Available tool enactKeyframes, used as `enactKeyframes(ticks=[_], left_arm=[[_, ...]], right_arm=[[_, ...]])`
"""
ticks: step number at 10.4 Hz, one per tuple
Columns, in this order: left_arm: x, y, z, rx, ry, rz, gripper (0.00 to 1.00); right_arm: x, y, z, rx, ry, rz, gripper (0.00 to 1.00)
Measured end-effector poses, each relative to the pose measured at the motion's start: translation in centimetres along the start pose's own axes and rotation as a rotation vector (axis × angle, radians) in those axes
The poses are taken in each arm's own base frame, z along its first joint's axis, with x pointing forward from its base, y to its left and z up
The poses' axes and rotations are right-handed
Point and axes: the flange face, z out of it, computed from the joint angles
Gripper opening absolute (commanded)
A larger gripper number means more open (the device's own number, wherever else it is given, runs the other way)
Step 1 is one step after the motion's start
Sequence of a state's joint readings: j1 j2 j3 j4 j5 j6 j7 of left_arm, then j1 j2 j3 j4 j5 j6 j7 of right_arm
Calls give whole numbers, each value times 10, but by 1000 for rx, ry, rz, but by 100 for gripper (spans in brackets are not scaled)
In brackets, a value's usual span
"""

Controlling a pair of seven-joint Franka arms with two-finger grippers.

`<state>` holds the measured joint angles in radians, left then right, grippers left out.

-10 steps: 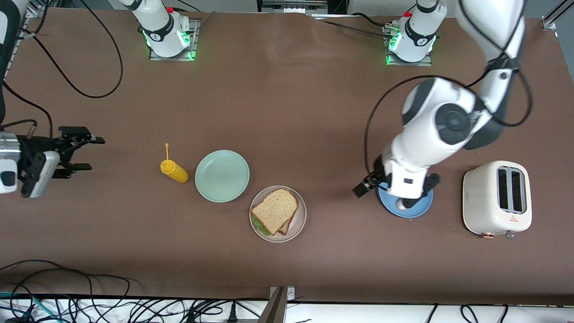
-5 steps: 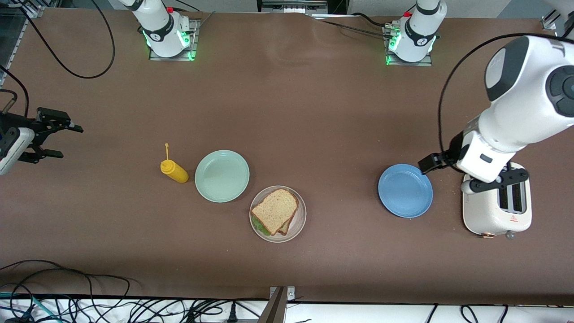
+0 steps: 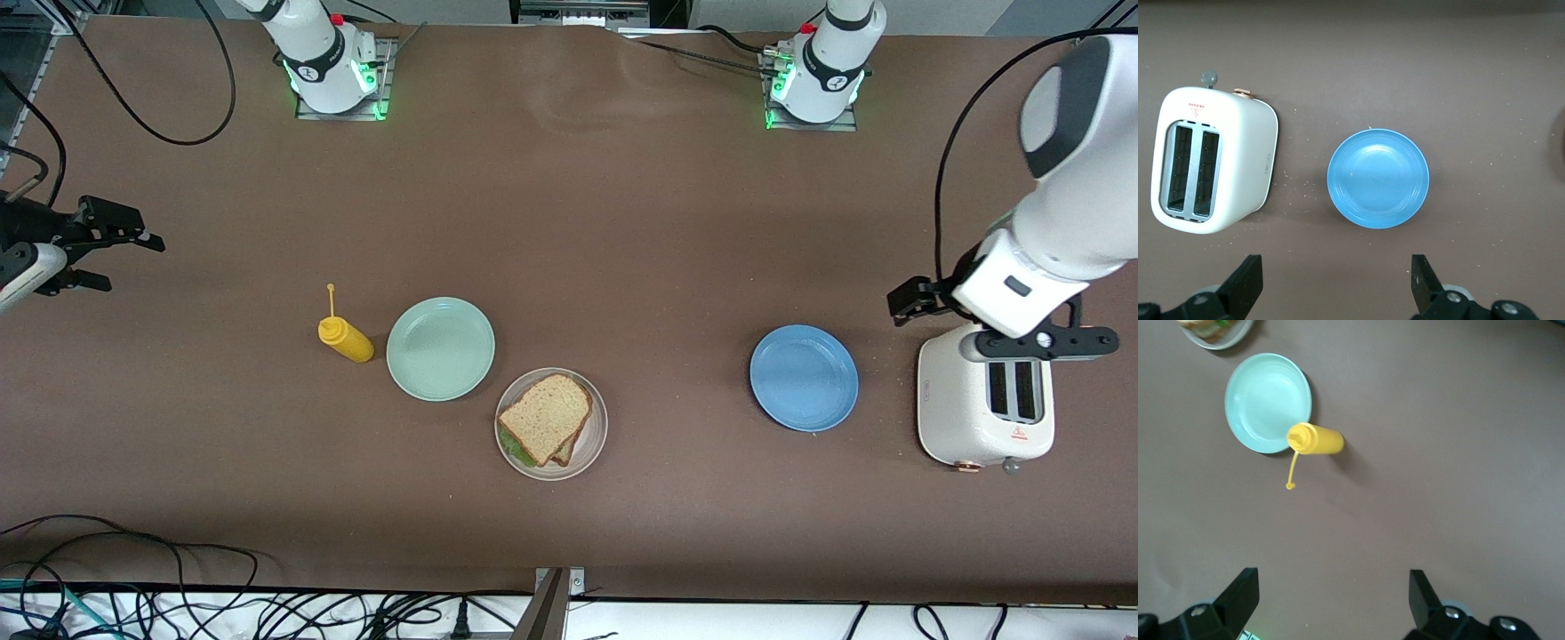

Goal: Make sandwich on beige plate with both arms

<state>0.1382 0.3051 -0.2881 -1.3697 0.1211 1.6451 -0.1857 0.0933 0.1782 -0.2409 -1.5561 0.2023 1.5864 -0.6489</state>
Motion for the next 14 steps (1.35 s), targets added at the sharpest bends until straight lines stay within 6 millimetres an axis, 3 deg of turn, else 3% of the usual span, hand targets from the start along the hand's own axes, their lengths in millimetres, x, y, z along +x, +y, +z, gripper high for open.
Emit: enactKeyframes(ticks=[3,9,12,14], left_arm=[[2,-35,-1,-23,-2,-20,96],[-1,-34,-4,-22,5,-18,96],[-1,-24,-3,-13,5,-14,96],[0,-21,2,-49,22,-37,96]], right_arm=[[10,-44,-13,-83,-20,172,100],[0,-88,-31,-213,24,482,100],[-16,-75,-37,-209,15,544,100],[-22,-76,-40,-204,-3,551,100]])
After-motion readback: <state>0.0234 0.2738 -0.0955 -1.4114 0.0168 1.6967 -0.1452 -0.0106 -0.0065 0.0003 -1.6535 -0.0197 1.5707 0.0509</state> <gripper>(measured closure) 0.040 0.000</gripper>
